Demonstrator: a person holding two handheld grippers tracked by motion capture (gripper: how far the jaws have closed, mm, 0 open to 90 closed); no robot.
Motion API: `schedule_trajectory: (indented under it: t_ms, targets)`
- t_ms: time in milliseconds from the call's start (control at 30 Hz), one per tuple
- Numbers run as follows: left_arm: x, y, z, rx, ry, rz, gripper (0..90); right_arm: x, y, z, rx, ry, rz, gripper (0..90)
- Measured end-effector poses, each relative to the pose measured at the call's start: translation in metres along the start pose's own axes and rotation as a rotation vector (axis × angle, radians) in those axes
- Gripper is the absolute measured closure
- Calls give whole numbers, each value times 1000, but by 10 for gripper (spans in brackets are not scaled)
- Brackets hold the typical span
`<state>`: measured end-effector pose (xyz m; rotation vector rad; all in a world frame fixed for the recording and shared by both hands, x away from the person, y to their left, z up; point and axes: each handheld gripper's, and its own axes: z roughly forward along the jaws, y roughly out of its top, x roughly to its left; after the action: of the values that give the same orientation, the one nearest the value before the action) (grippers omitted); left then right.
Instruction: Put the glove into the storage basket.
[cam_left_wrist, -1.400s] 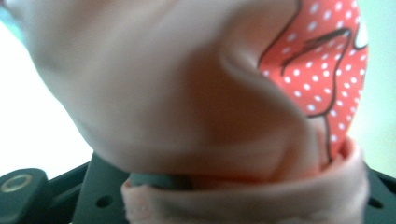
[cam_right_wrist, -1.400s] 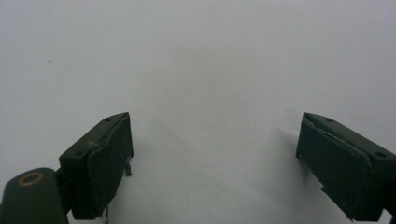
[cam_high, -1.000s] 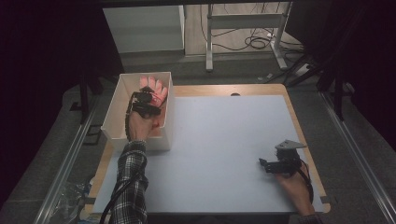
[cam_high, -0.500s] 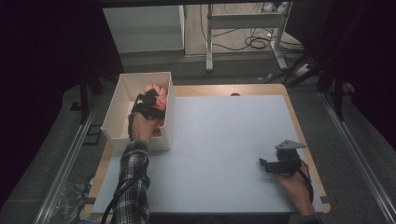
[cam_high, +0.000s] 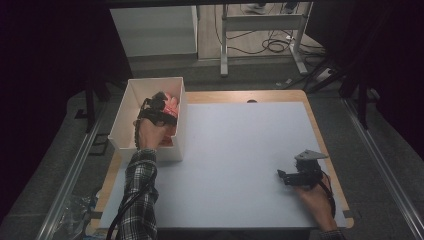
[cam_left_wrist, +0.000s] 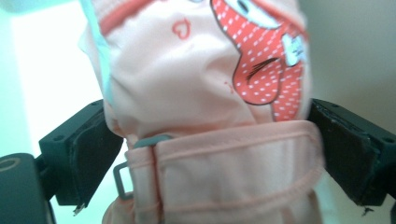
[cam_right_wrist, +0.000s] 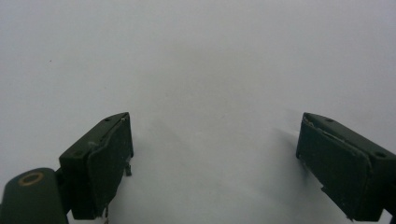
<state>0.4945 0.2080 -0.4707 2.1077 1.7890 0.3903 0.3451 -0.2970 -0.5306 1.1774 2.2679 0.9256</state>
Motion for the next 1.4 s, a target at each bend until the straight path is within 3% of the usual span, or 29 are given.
schedule_trajectory:
  t_ms: [300, 1000, 1400]
  targets:
    - [1, 0, -16, -49, -31, 7, 64, 0, 0, 0, 0, 0, 0, 112]
    - [4, -4, -49, -135, -45, 28, 56, 0, 0, 0, 0, 0, 1, 111]
    - [4, -12, -76, -195, -90, 51, 52, 0, 0, 0, 1, -1, 1, 112]
